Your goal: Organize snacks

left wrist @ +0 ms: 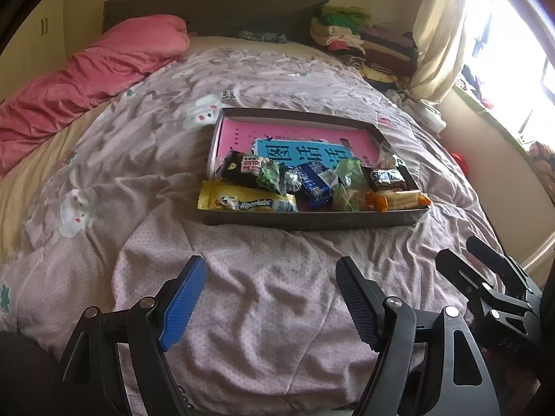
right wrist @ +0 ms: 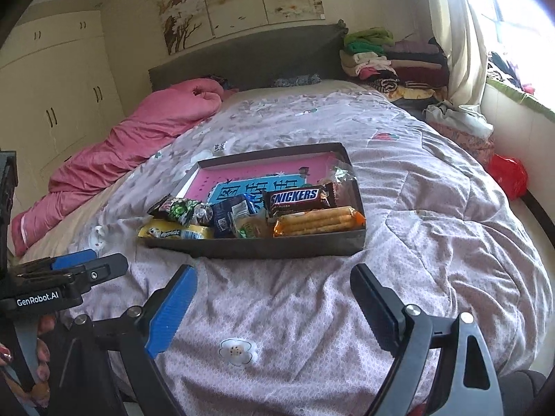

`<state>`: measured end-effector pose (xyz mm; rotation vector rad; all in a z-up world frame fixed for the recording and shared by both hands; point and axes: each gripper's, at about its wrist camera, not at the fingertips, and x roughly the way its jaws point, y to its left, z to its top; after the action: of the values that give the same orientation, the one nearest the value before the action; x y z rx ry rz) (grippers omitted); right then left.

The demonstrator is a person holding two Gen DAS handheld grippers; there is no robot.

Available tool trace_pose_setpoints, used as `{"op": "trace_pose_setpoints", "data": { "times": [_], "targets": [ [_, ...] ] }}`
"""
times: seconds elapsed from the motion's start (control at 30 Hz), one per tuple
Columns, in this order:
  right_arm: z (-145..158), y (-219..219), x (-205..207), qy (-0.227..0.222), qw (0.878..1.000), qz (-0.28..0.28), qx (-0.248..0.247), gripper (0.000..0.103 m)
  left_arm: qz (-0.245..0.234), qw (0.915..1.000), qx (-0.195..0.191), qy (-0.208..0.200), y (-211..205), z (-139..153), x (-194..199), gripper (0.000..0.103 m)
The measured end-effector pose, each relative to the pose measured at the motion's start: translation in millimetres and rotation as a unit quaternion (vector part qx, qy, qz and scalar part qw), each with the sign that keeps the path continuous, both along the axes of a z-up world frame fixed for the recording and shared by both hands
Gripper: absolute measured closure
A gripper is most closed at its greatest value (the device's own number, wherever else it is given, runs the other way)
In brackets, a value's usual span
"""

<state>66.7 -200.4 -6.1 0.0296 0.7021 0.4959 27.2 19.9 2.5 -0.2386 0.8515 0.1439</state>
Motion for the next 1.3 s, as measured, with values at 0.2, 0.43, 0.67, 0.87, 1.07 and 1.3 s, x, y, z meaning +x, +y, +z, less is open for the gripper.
{"op": "trace_pose_setpoints", "data": {
  "times": [0.2, 0.43, 0.67, 0.87, 1.07, 1.3],
  "targets": [
    [-2.4, 1.1, 1.9, 0.005, 1.000, 0.003, 0.001, 0.013, -0.001, 1.0000, -0.001, 0.001, 0.2, -0.6, 0.9, 0.025],
    [-3.6, 1.6, 2.4, 0.006, 1.000, 0.004, 0.001, 0.013, -0.003, 1.0000, 0.000, 0.004, -1.4, -0.6, 1.8, 0.025],
    [-4.4, 1.7, 2.5, 0.007, 1.000, 0.003, 0.000, 0.013, -0.004, 1.0000, -0.002, 0.004, -1.6, -0.9, 2.2, 0.025],
    [-5.0, 2.0, 3.0, 0.007, 1.000, 0.004, -0.002, 0.013, -0.006, 1.0000, -0.001, 0.000, -2.8, -0.4, 2.8, 0.025],
    [-6.2, 1.4, 3.3, 0.009, 1.000, 0.002, -0.002, 0.013, -0.005, 1.0000, -0.002, 0.002, -2.4, -1.3, 3.1, 0.025],
    [-7.8, 0.2, 4.0, 0.009, 1.000, 0.003, -0.002, 0.013, -0.006, 1.0000, 0.000, 0.003, -2.2, -0.9, 2.9, 0.025]
  ]
}}
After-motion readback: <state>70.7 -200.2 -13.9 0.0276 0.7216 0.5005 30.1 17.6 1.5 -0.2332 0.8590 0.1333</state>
